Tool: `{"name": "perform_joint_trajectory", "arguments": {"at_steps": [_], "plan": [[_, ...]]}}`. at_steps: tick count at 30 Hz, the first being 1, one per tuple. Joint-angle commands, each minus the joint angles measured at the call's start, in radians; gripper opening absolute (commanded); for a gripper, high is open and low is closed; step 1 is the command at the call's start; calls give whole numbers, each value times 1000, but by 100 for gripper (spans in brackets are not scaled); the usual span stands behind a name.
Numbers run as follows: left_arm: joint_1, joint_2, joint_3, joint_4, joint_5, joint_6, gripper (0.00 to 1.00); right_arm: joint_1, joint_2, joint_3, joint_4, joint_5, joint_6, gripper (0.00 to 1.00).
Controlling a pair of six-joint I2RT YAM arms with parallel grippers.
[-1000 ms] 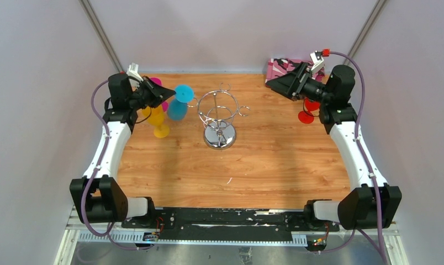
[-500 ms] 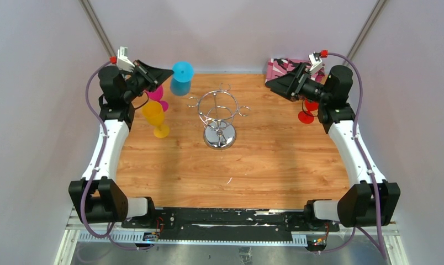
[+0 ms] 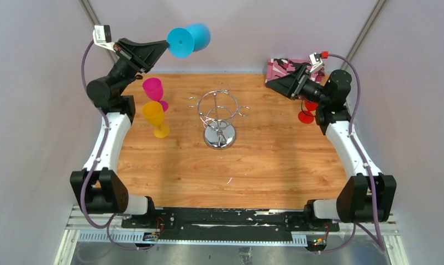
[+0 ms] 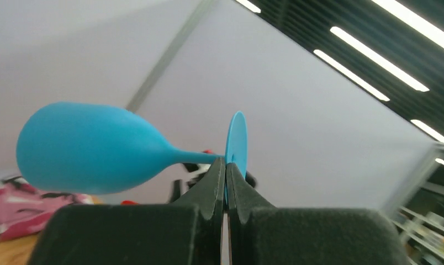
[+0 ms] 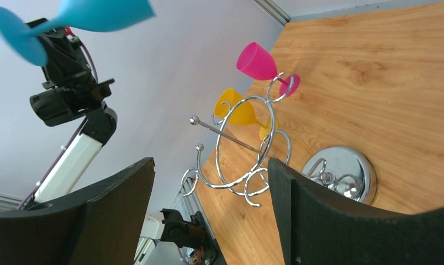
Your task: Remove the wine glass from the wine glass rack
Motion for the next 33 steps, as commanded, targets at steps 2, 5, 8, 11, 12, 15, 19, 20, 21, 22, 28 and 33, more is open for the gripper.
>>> {"name": "perform_joint_trajectory", "arguments": {"at_steps": [2, 5, 8, 11, 12, 15, 19, 20, 21, 22, 28, 33], "plan": [[-41, 130, 109, 660, 44, -466, 0, -16, 40, -13, 318, -88, 82, 80], [-79, 134, 119, 661, 64, -426, 0, -18, 60, 17, 461, -128, 143, 80], [-122, 126, 136, 661, 95, -383, 0, -16, 86, 59, 636, -161, 242, 81], [-174, 114, 165, 661, 137, -340, 0, -6, 119, 116, 856, -187, 385, 81], [-188, 104, 171, 660, 148, -327, 0, -1, 133, 137, 923, -190, 432, 81], [-204, 89, 174, 660, 159, -310, 0, 19, 195, 208, 1114, -175, 581, 81], [-211, 72, 155, 660, 164, -299, 0, 68, 280, 326, 1253, -145, 722, 81], [-213, 70, 148, 660, 167, -297, 0, 91, 296, 360, 1258, -146, 734, 81], [-215, 68, 140, 660, 166, -293, 0, 113, 312, 388, 1259, -148, 740, 81], [-215, 67, 132, 660, 167, -291, 0, 138, 323, 409, 1259, -150, 743, 81], [-215, 69, 107, 661, 170, -284, 0, 252, 354, 478, 1250, -150, 734, 81], [-215, 66, 97, 661, 177, -286, 0, 279, 358, 491, 1238, -144, 710, 81]]}}
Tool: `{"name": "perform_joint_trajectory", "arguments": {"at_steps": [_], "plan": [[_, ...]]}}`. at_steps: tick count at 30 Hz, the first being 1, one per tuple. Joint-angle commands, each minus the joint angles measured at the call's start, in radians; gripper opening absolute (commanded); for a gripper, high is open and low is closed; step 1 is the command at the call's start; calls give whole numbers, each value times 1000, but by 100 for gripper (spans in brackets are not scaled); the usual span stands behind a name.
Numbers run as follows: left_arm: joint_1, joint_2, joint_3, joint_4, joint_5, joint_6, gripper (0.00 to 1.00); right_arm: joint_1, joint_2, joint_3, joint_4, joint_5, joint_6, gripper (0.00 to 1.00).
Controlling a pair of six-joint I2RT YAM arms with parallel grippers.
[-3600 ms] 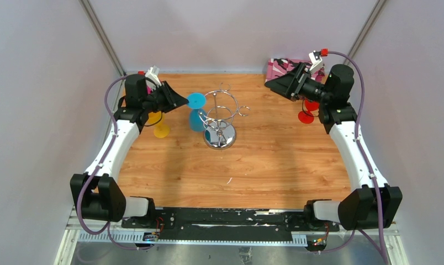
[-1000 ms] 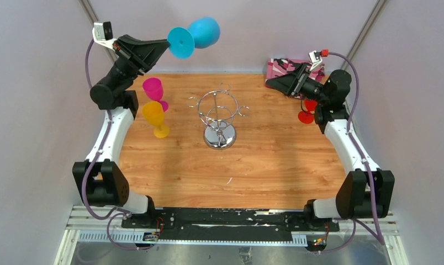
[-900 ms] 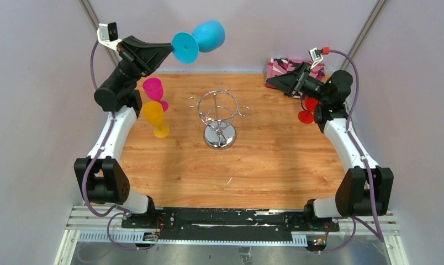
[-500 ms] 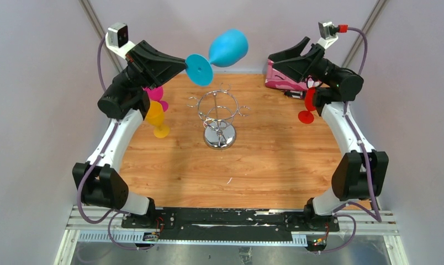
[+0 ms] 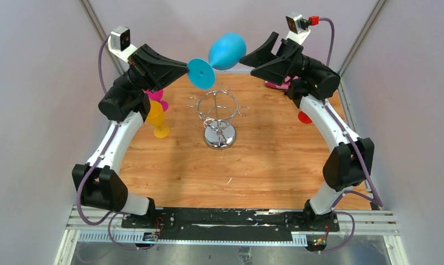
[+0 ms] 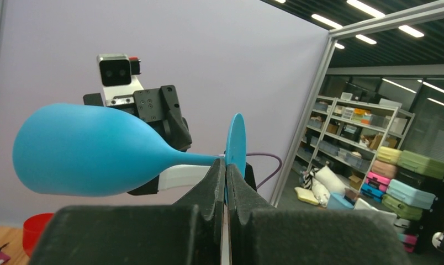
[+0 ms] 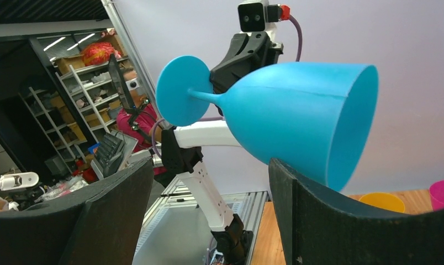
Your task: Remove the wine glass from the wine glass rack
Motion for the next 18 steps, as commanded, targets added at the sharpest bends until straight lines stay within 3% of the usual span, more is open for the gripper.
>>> {"name": "perform_joint_trajectory", "arguments": {"at_steps": [1, 5, 9, 18], "plan": [[-5, -18, -12, 53, 22, 15, 0, 20, 1, 38, 70, -5, -9, 81], [-5, -32, -21, 53, 26, 17, 0, 13, 3, 35, 38, -23, -33, 81], [-5, -32, -14, 54, 30, 11, 0, -5, -33, -1, -91, -41, -159, 80], [-5, -26, -19, 53, 29, 9, 0, -31, -179, -66, -634, -32, -634, 80]]}}
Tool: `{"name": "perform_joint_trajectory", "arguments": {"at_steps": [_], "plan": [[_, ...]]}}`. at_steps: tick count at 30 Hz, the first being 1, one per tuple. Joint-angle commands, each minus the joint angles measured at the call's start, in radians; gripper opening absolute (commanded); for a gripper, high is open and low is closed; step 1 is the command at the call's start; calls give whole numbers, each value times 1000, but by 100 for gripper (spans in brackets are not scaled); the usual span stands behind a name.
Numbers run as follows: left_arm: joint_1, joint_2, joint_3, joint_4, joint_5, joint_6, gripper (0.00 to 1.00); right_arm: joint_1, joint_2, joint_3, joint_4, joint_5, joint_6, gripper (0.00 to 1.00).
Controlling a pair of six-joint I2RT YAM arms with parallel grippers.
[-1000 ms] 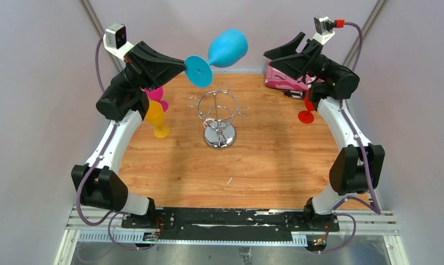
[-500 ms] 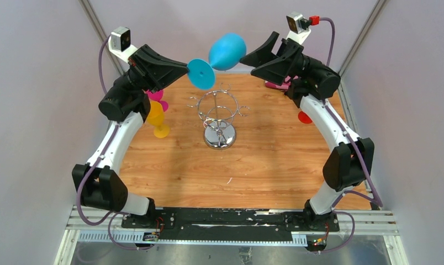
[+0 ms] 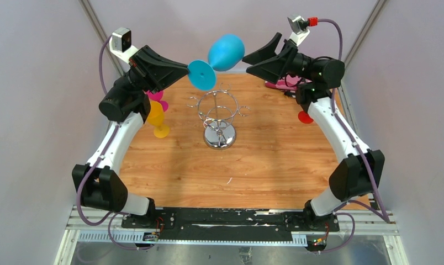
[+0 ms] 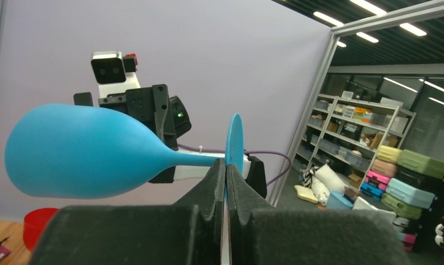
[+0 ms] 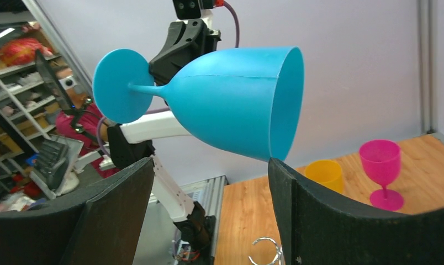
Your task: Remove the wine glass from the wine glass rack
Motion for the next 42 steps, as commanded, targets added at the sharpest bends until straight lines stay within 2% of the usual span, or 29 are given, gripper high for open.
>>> {"name": "perform_joint_trajectory", "arguments": {"at_steps": [1, 6, 14, 21, 27, 29, 34, 42], "plan": [[-5, -22, -5, 53, 17, 8, 0, -12, -93, -2, -296, -2, -311, 80], [-5, -21, -12, 54, 9, 11, 0, -12, -75, 14, -281, 2, -301, 80], [-8, -31, -55, 53, 6, 15, 0, -11, 37, 75, -26, -4, -64, 79], [-8, -40, -89, 52, 6, 28, 0, -12, 83, 108, 72, 0, 23, 78], [-8, 14, -67, 54, 15, 41, 0, -12, 151, 167, 406, 27, 362, 76], [-8, 48, -38, 54, 21, 36, 0, -12, 165, 181, 470, 47, 439, 76], [-8, 130, 45, 53, 28, 21, 0, -9, 140, 131, 474, 38, 437, 72], [-8, 204, 99, 53, 33, 0, 0, -9, 82, 54, 466, 25, 400, 52]]}}
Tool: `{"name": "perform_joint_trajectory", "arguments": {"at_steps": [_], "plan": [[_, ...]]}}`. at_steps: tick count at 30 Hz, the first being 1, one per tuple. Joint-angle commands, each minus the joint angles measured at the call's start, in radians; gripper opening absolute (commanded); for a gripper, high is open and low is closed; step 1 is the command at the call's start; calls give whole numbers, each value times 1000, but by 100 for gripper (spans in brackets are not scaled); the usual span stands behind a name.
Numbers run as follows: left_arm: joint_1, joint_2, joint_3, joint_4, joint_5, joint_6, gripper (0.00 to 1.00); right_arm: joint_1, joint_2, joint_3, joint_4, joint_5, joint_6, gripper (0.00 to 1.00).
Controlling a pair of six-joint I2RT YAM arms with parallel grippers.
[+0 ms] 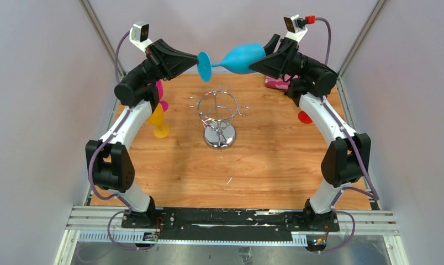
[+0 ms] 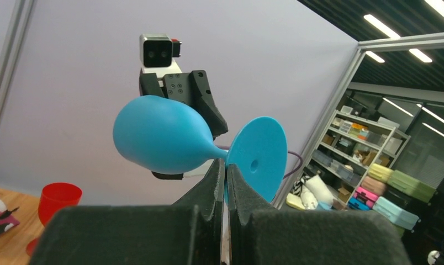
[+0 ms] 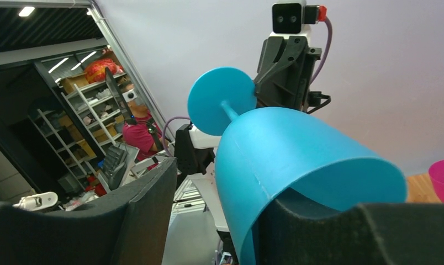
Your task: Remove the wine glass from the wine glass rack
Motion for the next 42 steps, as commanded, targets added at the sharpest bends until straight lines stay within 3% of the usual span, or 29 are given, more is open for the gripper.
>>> {"name": "perform_joint_trajectory", "arguments": {"at_steps": [1, 11, 14, 18, 20, 22, 25, 26, 27, 28, 29, 31, 33, 34, 36, 38, 42], "plan": [[-6, 5, 24, 51, 20, 0, 0, -7, -60, -23, 84, -11, -10, 50], [-6, -60, -26, 51, 31, 19, 0, -8, -54, -50, 62, 2, -12, 1], [-6, -70, -43, 51, 35, 23, 2, -7, -58, -57, 58, 7, -12, 0], [-6, -71, -54, 51, 37, 30, 31, -8, -85, -83, 61, 5, -12, 0], [-4, -64, -46, 51, 43, 28, 42, -7, -113, -102, 61, 2, -17, 0], [2, -54, -35, 51, 45, 28, 47, -10, -152, -126, 54, -3, -32, 0], [24, -31, -12, 51, 38, 16, 45, -10, -242, -170, -17, -21, -92, 0], [31, -20, 2, 42, 37, 7, 39, -9, -278, -188, -64, -31, -134, 0], [35, -11, 19, 4, 48, 20, 24, -12, -317, -205, -147, -44, -189, 0], [36, -8, 35, -90, 61, 70, 9, -11, -364, -223, -260, -58, -277, 0], [37, -17, 40, -215, 68, 149, 0, -12, -415, -239, -409, -70, -392, 0], [35, -84, 33, -577, 44, 403, 0, -13, -529, -239, -862, -46, -743, 0], [33, -154, 62, -1031, -55, 736, 0, -7, -622, -162, -1363, 120, -1123, 0], [28, -176, 103, -1250, -127, 878, 0, -5, -653, -131, -1524, 196, -1241, 0], [1, -179, 239, -1695, -339, 1119, 0, -7, -690, -64, -1742, 337, -1384, 0], [-46, -152, 385, -2026, -631, 1270, 0, -7, -705, -11, -1900, 476, -1463, 0], [-136, -136, 468, -2259, -1102, 1379, 0, -8, -693, 55, -2114, 766, -1565, 0]]}}
